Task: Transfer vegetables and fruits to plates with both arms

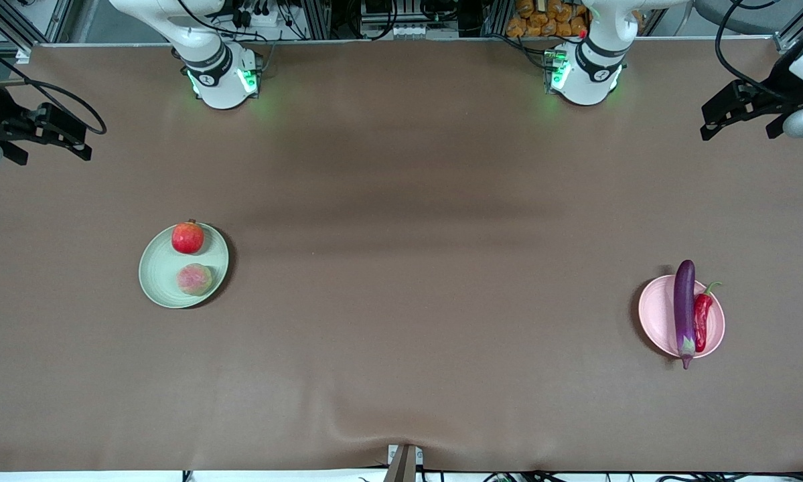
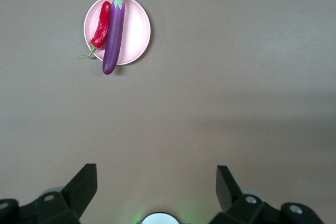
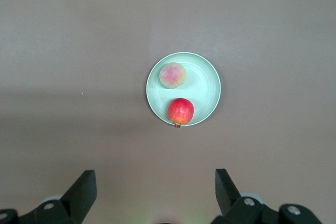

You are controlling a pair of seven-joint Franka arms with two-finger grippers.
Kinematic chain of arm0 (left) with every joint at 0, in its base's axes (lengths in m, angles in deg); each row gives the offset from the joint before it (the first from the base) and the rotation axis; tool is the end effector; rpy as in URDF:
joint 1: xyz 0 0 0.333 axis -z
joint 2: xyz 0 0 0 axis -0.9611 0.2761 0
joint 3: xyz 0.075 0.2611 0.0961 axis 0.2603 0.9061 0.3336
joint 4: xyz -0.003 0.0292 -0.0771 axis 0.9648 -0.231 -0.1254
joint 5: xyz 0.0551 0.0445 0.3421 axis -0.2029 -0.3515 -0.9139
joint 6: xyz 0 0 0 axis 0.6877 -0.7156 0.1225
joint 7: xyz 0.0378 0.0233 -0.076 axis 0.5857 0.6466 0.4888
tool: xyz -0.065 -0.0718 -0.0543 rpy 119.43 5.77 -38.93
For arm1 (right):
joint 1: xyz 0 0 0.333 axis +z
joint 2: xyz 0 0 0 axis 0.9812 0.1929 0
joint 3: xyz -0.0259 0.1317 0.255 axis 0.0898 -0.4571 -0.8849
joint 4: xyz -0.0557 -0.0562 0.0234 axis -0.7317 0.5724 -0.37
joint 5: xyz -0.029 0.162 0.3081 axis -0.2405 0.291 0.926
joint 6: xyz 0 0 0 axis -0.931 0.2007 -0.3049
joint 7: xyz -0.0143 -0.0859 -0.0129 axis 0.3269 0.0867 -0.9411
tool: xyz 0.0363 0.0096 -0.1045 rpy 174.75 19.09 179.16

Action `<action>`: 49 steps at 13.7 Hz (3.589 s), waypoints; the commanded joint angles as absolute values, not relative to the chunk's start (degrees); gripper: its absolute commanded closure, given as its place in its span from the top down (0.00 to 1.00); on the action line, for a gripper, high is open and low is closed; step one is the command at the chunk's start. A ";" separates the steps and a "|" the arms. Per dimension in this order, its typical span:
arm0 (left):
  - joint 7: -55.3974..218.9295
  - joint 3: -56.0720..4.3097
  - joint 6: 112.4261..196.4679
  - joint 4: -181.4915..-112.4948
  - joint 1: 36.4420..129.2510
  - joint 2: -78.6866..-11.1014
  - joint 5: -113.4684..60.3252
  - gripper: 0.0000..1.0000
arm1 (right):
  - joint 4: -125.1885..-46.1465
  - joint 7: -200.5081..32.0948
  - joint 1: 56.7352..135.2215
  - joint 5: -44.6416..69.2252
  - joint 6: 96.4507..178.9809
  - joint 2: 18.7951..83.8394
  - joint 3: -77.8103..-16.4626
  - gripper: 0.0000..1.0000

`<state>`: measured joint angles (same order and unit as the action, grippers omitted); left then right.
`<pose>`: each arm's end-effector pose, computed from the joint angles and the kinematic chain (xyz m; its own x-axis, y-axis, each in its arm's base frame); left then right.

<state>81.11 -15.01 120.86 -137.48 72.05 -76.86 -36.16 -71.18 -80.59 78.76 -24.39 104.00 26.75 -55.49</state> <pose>0.4638 -0.0469 0.6359 1.0000 0.0083 -0.0049 0.0081 -0.9996 -0.0252 0.4890 0.0247 0.6309 0.9969 0.0739 -0.0282 0.0738 -0.9973 -0.0041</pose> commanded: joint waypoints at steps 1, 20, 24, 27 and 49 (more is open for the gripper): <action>80.15 -15.11 120.43 -136.05 71.60 -76.32 -36.00 1.00 | -69.79 -80.50 79.14 -24.55 102.52 27.06 -56.27 1.00; 80.24 -15.03 120.52 -136.05 70.72 -75.88 -35.92 1.00 | -70.49 -80.93 76.86 -24.73 100.76 26.89 -55.66 1.00; 79.80 -15.11 120.34 -136.40 70.81 -75.96 -36.00 1.00 | -70.41 -80.67 76.33 -24.73 99.70 26.89 -55.75 1.00; 79.89 -15.11 120.34 -136.58 70.81 -75.70 -36.00 1.00 | -70.49 -80.49 76.77 -24.82 99.79 26.89 -55.84 1.00; 80.15 -15.82 116.92 -129.28 68.96 -69.89 -36.00 1.00 | -70.32 -80.58 76.60 -25.96 97.24 26.97 -55.93 1.00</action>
